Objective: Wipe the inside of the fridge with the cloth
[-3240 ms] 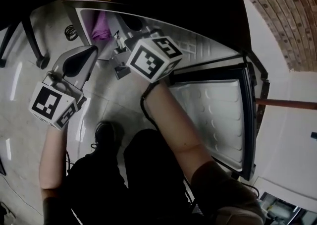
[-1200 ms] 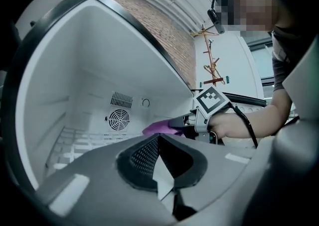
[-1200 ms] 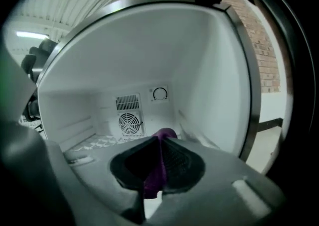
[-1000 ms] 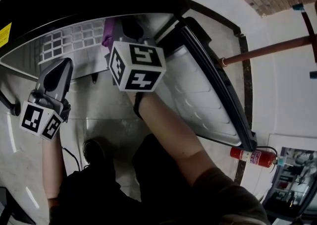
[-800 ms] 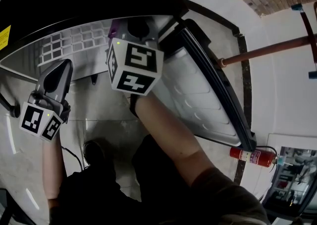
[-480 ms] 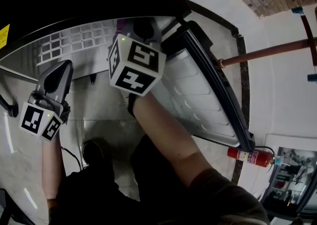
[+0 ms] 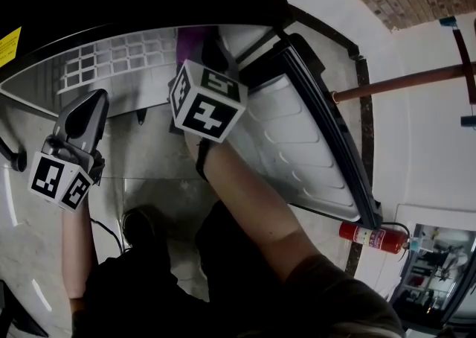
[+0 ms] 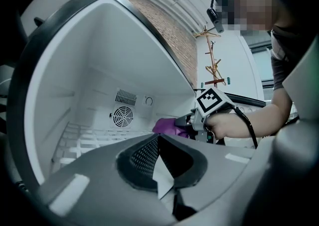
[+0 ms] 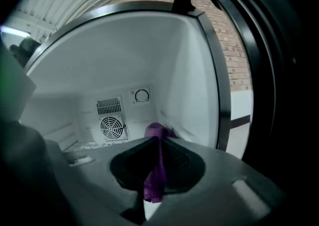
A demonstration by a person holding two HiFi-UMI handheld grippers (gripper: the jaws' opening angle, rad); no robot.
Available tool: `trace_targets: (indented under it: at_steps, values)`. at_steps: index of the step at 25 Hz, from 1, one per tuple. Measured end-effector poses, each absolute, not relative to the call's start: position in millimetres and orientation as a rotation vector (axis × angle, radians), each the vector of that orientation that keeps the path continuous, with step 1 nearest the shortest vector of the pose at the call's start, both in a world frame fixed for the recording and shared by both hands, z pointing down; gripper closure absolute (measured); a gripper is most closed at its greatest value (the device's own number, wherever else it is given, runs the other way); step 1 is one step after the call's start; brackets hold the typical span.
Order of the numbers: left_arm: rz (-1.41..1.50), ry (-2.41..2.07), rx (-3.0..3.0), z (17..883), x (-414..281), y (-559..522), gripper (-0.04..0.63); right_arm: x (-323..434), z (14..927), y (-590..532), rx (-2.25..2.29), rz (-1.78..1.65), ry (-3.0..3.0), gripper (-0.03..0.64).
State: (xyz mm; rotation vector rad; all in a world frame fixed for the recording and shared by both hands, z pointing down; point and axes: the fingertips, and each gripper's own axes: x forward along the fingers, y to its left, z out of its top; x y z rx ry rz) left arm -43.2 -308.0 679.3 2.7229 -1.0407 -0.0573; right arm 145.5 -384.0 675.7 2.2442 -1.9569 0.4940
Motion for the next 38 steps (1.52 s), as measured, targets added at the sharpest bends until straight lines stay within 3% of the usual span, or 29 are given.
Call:
trace_targets:
  at_steps: [6, 12, 21, 28, 38]
  values:
    - [-0.04, -1.052, 2.729, 679.9, -48.6, -303.2, 0.577, 130.7, 670.7, -383.7, 2.199, 0.49, -2.087, 0.604]
    - [-0.008, -1.126, 2.682, 692.6, -72.2, -293.6, 0.578, 35.1, 644.4, -342.5, 1.706, 0.457, -2.602, 0.604]
    - [0.16, -1.32, 2.607, 730.2, -121.0, -269.9, 0.577, -55.4, 720.3, -299.2, 1.245, 0.614, -2.681, 0.604]
    - [0.176, -1.361, 2.523, 750.7, -149.8, -266.7, 0.577, -87.9, 807.7, -329.0, 1.146, 0.846, -2.6, 0.604]
    - [0.176, -1.358, 2.514, 756.4, -157.0, -276.6, 0.578, -144.5, 782.3, -404.3, 1.072, 1.013, -2.946, 0.604]
